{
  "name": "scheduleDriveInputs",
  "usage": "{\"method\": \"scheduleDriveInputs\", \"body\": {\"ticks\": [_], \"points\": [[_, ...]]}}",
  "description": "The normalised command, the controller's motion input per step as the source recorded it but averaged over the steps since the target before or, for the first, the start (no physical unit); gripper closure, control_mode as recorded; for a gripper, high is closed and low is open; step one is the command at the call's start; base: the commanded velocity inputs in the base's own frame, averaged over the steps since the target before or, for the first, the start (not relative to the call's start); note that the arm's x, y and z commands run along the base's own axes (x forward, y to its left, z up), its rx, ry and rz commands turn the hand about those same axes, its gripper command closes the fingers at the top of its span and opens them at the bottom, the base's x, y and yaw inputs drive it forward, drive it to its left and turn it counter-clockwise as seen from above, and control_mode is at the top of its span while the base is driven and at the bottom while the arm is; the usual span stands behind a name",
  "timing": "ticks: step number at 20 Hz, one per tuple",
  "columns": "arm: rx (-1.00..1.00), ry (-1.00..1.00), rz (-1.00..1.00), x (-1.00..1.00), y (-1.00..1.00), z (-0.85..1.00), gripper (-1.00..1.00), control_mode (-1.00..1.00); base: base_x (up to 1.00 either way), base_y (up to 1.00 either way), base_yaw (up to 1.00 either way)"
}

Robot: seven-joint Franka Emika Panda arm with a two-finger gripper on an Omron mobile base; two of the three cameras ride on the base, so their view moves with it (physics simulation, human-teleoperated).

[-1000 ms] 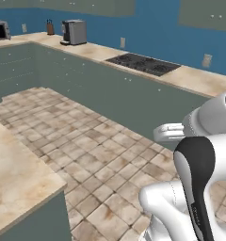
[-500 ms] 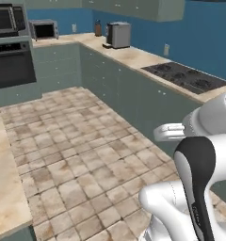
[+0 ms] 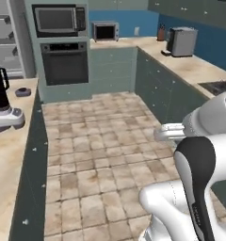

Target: Grab the onion and garlic from the fridge, place them in the blender, close the lid, and turn on the blender to create a marinade.

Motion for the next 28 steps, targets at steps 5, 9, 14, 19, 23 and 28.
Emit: {"method": "scheduleDriveInputs", "body": {"ticks": [5, 9, 14, 19, 23, 28], "points": [[0.0, 0.0, 0.0, 0.0, 0.0, 0.0, 1.0, 1.0, 1.0, -0.47, 0.53], [0.0, 0.0, 0.0, 0.0, 0.0, 0.0, 1.0, 1.0, 0.99, -0.55, 0.52], [0.0, 0.0, 0.0, 0.0, 0.0, 0.0, 1.0, 1.0, 0.97, -0.53, 0.53], [0.0, 0.0, 0.0, 0.0, 0.0, 0.0, 1.0, 1.0, 0.85, -0.54, 0.54], [0.0, 0.0, 0.0, 0.0, 0.0, 0.0, 1.0, 1.0, 0.82, -0.56, 0.53], [0.0, 0.0, 0.0, 0.0, 0.0, 0.0, 1.0, 1.0, 0.75, -0.58, 0.53]]}}
